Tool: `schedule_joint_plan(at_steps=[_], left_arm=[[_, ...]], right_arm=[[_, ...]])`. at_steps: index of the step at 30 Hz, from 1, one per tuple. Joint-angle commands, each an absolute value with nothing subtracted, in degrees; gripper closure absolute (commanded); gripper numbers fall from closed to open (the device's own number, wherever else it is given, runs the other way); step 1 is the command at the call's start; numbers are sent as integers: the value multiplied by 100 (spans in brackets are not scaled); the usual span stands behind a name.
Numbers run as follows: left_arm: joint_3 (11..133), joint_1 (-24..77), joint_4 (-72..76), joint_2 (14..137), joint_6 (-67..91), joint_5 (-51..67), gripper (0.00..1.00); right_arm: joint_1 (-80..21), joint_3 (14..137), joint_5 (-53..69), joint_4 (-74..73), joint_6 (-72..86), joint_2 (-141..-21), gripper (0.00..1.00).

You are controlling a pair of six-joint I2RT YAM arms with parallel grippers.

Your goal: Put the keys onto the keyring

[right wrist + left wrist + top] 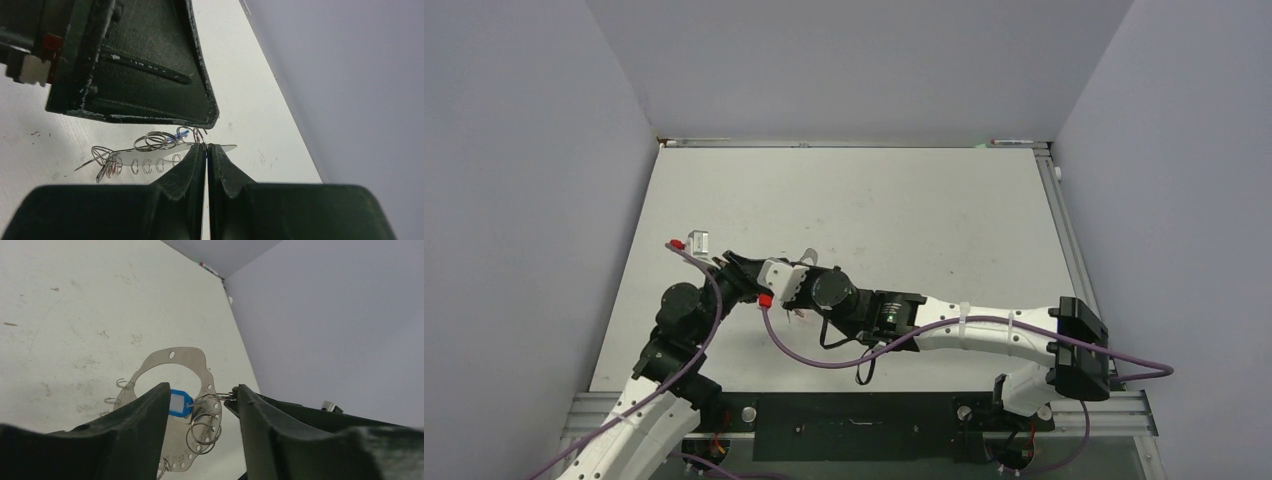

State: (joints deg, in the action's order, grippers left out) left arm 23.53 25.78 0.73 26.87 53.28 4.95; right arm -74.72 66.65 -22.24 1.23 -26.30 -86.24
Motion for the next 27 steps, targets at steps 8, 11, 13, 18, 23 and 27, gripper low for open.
schedule_joint_plan(at_steps=[8, 11, 13, 18, 23, 27], left_arm=[[2181, 2566, 846, 1366, 4297, 533, 15], [2120, 2566, 1020, 1004, 3991, 654, 0], [2166, 2566, 957, 848, 3657, 679, 4], [2535, 2566, 375, 866, 2669, 884, 2], [2656, 2594, 406, 1112, 1877, 1349, 6], [2631, 2584, 591, 1097, 1837, 1375, 10]], right_arm=[[-7512, 6136, -1847, 571, -2262, -7425, 95], [-7512, 5857, -1572, 622, -2122, -7044, 95], [-7503, 5673, -1404, 636, -2035, -6745, 95], [-7478, 5455, -688, 449, -1858, -6171, 95], [-7306, 5147, 154, 600, -1569, -5624, 95], [-6815, 4771, 755, 926, -1130, -5273, 95]])
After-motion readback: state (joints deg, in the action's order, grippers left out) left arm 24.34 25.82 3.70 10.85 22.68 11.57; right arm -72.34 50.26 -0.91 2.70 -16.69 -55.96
